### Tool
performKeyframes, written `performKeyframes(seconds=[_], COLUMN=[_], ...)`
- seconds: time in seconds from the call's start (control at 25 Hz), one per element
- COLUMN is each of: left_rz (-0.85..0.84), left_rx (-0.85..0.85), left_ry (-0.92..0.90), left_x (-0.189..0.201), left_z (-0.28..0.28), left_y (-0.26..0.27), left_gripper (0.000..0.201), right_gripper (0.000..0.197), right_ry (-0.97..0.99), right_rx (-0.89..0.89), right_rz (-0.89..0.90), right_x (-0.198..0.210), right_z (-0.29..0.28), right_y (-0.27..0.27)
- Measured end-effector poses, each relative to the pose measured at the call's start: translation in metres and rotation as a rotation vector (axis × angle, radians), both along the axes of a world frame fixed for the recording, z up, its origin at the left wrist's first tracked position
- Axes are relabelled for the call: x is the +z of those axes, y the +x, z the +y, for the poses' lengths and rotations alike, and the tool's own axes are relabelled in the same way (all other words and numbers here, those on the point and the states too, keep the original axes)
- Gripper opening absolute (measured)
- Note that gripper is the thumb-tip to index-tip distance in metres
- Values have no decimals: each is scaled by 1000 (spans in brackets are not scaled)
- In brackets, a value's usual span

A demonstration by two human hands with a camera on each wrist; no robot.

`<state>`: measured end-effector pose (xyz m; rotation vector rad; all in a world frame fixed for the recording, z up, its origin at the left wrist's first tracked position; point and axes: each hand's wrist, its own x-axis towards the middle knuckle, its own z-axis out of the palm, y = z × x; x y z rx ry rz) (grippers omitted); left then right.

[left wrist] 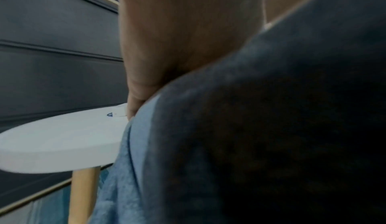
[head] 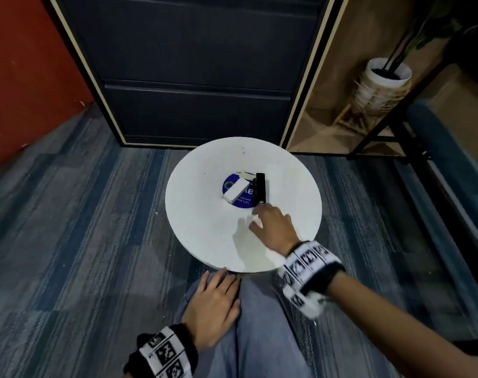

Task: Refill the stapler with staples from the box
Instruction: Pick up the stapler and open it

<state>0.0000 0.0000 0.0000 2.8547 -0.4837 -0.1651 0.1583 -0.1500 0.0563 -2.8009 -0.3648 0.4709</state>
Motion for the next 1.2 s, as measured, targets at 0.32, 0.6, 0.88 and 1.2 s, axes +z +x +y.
performKeyframes(seconds=[0.32,0.6,0.88,1.2], left_rz=[15,77,169,35], left_rx=[4,-103,275,391], left_ry=[-57,-20,-517,-1117], left_x=[-3,8,86,117], left_z=[3,11,17,-15], left_y=[1,7,100,136], left_gripper=[41,38,28,26], right_gripper=[50,37,19,21], right_ry=[74,66,584,1082], right_rx=[-500,-461,-292,-161], right_rz=[16,-62,-154,-121], right_x=[-47,-49,2,38], right_z=[30,30,5,14], right_y=[87,82,47,-5])
